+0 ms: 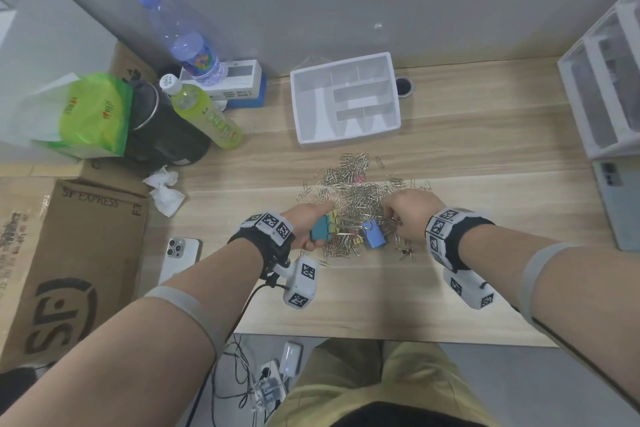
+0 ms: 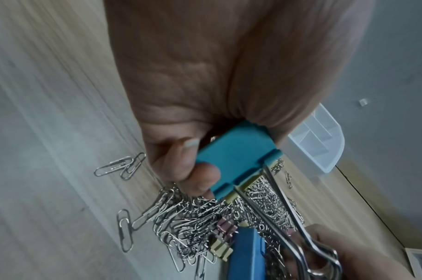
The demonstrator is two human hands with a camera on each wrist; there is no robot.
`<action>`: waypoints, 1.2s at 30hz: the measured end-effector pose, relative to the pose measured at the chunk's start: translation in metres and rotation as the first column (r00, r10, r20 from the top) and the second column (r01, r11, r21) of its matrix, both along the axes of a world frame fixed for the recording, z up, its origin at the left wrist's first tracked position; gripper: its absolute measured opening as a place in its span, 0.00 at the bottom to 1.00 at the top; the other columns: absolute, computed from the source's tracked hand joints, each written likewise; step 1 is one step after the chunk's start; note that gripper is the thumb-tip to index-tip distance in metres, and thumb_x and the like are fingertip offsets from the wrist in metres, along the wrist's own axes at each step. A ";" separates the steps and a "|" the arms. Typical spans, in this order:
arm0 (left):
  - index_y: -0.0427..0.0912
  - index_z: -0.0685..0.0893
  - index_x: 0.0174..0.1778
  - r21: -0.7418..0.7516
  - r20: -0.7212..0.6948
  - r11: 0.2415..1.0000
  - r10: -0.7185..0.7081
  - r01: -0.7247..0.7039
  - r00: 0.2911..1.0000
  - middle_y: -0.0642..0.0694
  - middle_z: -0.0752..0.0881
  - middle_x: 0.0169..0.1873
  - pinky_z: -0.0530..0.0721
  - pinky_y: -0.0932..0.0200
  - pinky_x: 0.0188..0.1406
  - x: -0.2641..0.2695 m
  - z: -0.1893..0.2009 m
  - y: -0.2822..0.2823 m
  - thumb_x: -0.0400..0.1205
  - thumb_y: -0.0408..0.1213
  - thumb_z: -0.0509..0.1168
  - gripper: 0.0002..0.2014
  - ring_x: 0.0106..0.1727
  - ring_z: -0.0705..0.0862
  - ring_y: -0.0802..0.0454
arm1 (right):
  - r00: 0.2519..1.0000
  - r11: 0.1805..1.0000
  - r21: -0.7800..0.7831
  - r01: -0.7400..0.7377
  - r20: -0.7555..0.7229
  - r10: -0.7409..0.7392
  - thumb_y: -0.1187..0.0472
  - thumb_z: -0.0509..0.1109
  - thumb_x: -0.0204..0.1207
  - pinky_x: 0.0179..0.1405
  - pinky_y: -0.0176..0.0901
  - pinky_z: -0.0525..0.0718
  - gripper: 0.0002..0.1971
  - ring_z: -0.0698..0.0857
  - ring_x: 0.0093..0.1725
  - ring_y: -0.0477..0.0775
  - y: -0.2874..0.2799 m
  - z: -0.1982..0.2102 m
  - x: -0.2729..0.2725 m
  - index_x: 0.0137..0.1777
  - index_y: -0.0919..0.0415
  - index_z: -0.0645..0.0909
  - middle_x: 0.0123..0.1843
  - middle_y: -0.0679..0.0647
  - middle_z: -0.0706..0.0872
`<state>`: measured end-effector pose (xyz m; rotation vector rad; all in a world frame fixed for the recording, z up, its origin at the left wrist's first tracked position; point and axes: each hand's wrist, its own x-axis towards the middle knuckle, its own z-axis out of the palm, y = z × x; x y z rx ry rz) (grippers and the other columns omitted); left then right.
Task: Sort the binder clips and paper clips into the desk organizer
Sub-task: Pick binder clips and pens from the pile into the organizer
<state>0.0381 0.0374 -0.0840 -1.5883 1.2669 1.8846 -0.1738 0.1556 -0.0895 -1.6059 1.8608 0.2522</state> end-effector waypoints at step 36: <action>0.35 0.72 0.55 -0.056 -0.019 0.998 0.032 -0.033 0.999 0.39 0.81 0.34 0.66 0.68 0.11 -0.026 0.064 -0.062 0.87 0.54 0.56 0.21 0.18 0.71 0.52 | 0.807 0.901 -0.055 0.431 0.470 -0.357 0.61 0.81 0.69 0.37 0.39 0.86 0.06 0.90 0.34 0.48 -0.068 0.082 -0.059 0.41 0.59 0.87 0.34 0.53 0.91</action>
